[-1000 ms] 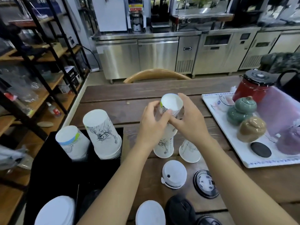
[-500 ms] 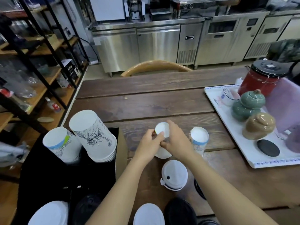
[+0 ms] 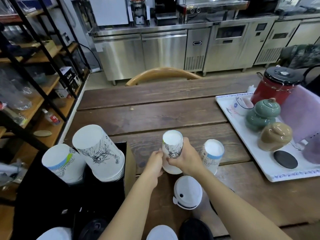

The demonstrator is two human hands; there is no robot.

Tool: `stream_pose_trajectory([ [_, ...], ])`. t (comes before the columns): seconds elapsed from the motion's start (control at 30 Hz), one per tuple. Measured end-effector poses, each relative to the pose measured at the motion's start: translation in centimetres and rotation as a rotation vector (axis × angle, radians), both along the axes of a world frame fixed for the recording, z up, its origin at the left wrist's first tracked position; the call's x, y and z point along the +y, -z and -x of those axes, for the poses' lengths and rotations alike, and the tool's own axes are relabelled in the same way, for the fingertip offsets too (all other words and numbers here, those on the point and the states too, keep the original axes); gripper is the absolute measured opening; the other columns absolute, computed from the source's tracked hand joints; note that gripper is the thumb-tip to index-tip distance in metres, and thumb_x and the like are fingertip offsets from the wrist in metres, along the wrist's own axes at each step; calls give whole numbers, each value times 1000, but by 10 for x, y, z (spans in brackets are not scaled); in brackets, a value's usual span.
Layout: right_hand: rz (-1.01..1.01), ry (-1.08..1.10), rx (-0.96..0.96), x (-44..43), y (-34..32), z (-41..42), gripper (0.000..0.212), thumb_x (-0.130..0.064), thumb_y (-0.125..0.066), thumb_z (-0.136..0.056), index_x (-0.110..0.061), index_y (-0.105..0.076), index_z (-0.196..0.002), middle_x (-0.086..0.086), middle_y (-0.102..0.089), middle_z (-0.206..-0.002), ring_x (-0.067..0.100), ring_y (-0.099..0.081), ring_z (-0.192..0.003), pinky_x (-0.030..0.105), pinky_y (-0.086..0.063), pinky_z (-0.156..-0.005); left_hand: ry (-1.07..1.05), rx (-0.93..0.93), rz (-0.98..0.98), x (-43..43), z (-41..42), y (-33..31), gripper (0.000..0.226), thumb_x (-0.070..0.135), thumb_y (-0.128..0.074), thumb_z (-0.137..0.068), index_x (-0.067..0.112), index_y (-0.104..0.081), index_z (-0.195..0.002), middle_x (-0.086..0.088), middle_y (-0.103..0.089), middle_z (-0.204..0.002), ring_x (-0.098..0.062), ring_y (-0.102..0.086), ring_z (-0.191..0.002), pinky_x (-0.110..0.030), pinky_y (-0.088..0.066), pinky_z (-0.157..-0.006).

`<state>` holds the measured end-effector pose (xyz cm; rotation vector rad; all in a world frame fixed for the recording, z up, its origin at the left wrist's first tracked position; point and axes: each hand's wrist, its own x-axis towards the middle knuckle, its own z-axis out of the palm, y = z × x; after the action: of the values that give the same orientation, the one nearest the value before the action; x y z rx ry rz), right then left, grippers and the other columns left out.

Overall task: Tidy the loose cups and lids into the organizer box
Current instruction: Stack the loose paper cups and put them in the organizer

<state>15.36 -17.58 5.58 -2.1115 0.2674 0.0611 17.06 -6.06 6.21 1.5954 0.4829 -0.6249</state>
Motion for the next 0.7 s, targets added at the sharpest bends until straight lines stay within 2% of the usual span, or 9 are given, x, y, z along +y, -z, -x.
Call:
stream_pose_trajectory([
  [0.03,-8,2,-40,1,-8,-1,57,-25,-77,-65,-21,-38,-106,1,-58,-105,19,-56,-98,30,-42,-74,-26,-54,9,0,0,-5,31,33,-34,-99,19,-52,-119,-2,-60,-116,-19,-56,-107,-32,-46,-84],
  [0.1,-17,6,-137,4,-29,-1,55,-26,-77,-64,-27,-36,-101,-2,-57,-104,15,-56,-97,27,-41,-72,-73,-184,6,0,-3,-18,25,34,-36,-98,22,-57,-103,-3,-63,-114,-20,-57,-107,-37,-47,-94],
  [0.2,-15,6,-312,1,-69,3,49,-23,-79,-63,-39,-38,-84,-13,-56,-91,-4,-54,-85,12,-40,-64,-91,-324,26,-4,-2,-50,25,37,-38,-96,28,-58,-83,-6,-67,-108,-25,-60,-109,-46,-45,-100],
  [0.27,-3,21,-415,-10,-92,5,49,-22,-80,-61,-44,-39,-78,-16,-54,-86,-9,-54,-83,11,-41,-67,-57,-416,66,-11,0,-72,28,40,-39,-96,25,-60,-85,-6,-68,-106,-24,-62,-104,-45,-48,-93],
  [0.37,-2,57,-539,-32,-117,14,54,-26,-79,-58,-47,-38,-87,-16,-54,-94,4,-56,-96,20,-45,-79,2,-519,158,-30,5,-99,31,40,-40,-96,18,-61,-95,-2,-69,-102,-16,-61,-95,-34,-46,-77],
  [0.47,14,100,-592,-56,-125,21,55,-19,-80,-60,-41,-37,-88,-21,-50,-91,-11,-53,-85,8,-41,-75,64,-571,188,-53,9,-108,25,38,-45,-94,20,-61,-87,-4,-69,-103,-16,-60,-95,-36,-46,-85],
  [0.53,2,124,-578,-73,-117,26,53,-28,-77,-58,-36,-38,-93,-12,-54,-92,-2,-56,-88,16,-46,-80,111,-569,192,-67,13,-107,22,35,-47,-94,21,-61,-82,-5,-68,-99,-17,-59,-92,-36,-46,-86],
  [0.6,-14,126,-548,-85,-106,33,54,-28,-77,-58,-27,-41,-98,0,-59,-96,8,-60,-96,30,-50,-84,144,-540,209,-76,17,-100,22,30,-47,-95,16,-61,-88,-5,-66,-95,-15,-58,-86,-32,-46,-79],
  [0.7,-1,99,-500,-94,-85,42,48,-3,-78,-63,-31,-45,-84,-8,-56,-83,-9,-58,-84,14,-48,-75,179,-477,230,-85,23,-84,21,27,-47,-96,14,-61,-89,-5,-65,-92,-15,-58,-82,-32,-46,-76],
])
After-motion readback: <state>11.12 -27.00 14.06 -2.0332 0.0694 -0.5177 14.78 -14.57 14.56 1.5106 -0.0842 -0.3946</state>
